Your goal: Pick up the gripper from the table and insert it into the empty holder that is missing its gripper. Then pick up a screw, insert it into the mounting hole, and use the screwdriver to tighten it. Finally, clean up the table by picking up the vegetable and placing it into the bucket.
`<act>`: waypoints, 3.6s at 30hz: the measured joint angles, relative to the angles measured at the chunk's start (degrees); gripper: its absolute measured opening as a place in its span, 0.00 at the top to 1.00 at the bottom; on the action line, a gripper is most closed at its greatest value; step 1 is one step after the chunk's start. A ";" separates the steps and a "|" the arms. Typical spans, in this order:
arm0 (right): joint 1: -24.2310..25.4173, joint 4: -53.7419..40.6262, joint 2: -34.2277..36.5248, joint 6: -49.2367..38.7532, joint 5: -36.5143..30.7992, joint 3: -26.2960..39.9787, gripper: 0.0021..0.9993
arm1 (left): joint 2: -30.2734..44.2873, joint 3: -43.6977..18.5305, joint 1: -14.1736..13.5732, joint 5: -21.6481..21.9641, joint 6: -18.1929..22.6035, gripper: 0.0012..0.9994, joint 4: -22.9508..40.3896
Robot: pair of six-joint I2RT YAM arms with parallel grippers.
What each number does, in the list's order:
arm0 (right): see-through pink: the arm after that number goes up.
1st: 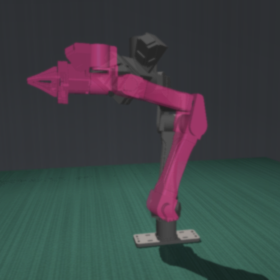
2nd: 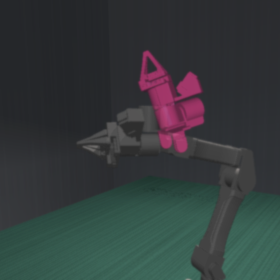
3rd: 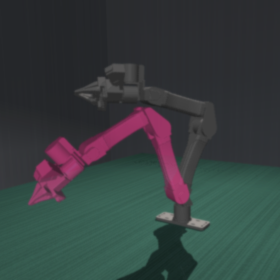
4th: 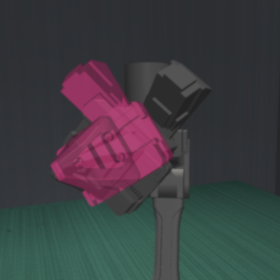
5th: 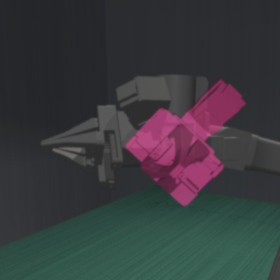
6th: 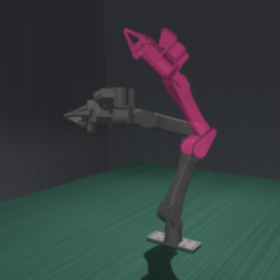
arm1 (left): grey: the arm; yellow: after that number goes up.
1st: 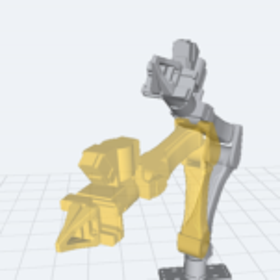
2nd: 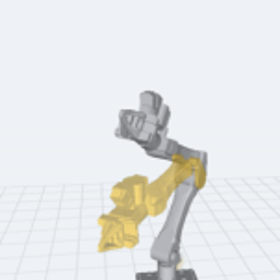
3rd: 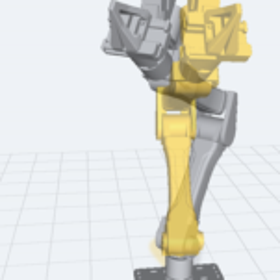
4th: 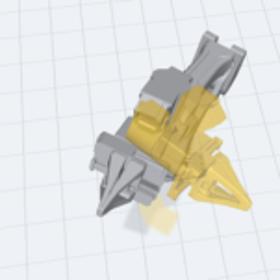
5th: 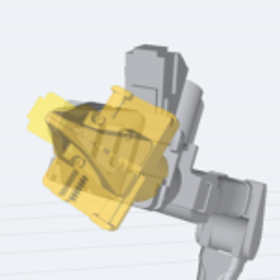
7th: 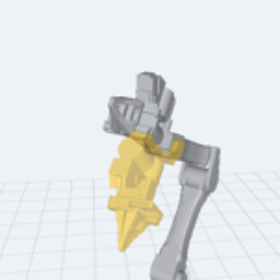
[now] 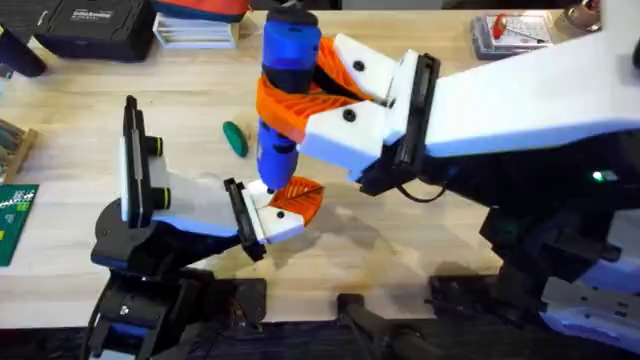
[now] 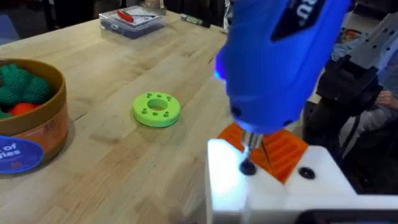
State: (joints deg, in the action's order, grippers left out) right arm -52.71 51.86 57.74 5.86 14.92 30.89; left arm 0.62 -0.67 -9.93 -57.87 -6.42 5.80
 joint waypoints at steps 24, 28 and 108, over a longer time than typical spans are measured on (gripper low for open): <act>0.00 1.24 1.24 1.63 -0.03 0.02 0.92 | 0.00 0.00 0.00 0.00 0.00 1.00 0.02; 0.00 1.27 1.27 1.88 -0.02 0.02 0.92 | 0.02 0.00 0.00 0.00 0.00 1.00 0.02; 41.64 -47.49 31.79 -79.46 -36.78 9.69 0.23 | 0.02 0.00 0.00 0.22 0.02 1.00 0.00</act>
State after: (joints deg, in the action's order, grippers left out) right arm -11.07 4.36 89.53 -73.60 -21.87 40.58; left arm 0.64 -0.67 -9.93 -57.65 -6.39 5.80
